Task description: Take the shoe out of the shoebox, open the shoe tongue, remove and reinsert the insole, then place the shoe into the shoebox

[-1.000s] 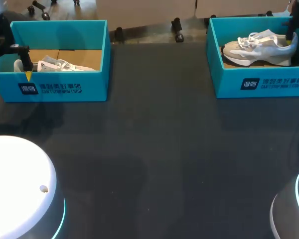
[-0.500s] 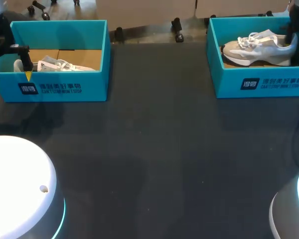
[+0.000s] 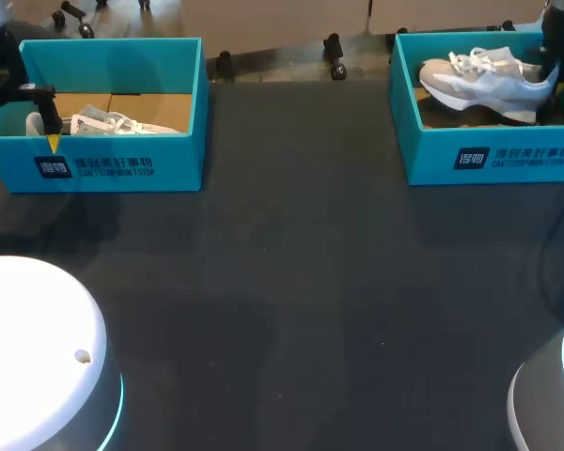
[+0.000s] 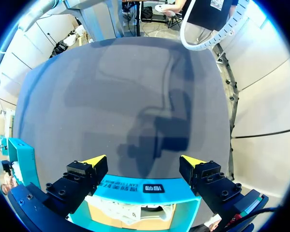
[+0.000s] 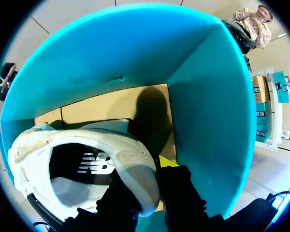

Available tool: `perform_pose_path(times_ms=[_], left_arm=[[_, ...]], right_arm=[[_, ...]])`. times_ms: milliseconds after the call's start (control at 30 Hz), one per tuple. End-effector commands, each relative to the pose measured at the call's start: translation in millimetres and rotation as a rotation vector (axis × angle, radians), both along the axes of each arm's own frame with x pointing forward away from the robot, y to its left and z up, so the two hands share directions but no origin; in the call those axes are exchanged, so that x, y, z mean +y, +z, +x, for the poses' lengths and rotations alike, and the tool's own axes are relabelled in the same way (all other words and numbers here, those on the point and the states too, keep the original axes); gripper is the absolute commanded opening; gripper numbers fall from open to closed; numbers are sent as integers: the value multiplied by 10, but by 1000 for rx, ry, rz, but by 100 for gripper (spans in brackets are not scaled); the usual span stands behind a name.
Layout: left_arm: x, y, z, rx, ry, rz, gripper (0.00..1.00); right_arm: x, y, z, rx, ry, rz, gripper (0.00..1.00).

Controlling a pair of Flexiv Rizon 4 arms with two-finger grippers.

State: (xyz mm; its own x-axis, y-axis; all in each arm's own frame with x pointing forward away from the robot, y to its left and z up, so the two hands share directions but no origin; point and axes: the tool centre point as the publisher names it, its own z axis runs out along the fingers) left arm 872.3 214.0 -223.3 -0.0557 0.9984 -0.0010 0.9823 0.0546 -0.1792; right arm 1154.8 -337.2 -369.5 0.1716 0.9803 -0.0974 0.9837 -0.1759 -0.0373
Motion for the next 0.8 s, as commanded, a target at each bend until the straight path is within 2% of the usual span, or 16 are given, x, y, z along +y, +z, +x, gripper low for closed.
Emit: perform_pose_path(times_ms=[33, 300, 633, 800], left_arm=[[1, 1, -18, -4, 0, 3, 100], [1, 1, -18, -4, 0, 3, 100], [1, 1, -18, -4, 0, 3, 100], [1, 1, -18, -4, 0, 3, 100]], right_arm=[[5, 177, -10, 8, -4, -4, 0], [-12, 421, -90, -31, 3, -35, 0], [32, 894, -122, -104, -21, -78, 0], [59, 1064, -132, -127, -18, -95, 0]])
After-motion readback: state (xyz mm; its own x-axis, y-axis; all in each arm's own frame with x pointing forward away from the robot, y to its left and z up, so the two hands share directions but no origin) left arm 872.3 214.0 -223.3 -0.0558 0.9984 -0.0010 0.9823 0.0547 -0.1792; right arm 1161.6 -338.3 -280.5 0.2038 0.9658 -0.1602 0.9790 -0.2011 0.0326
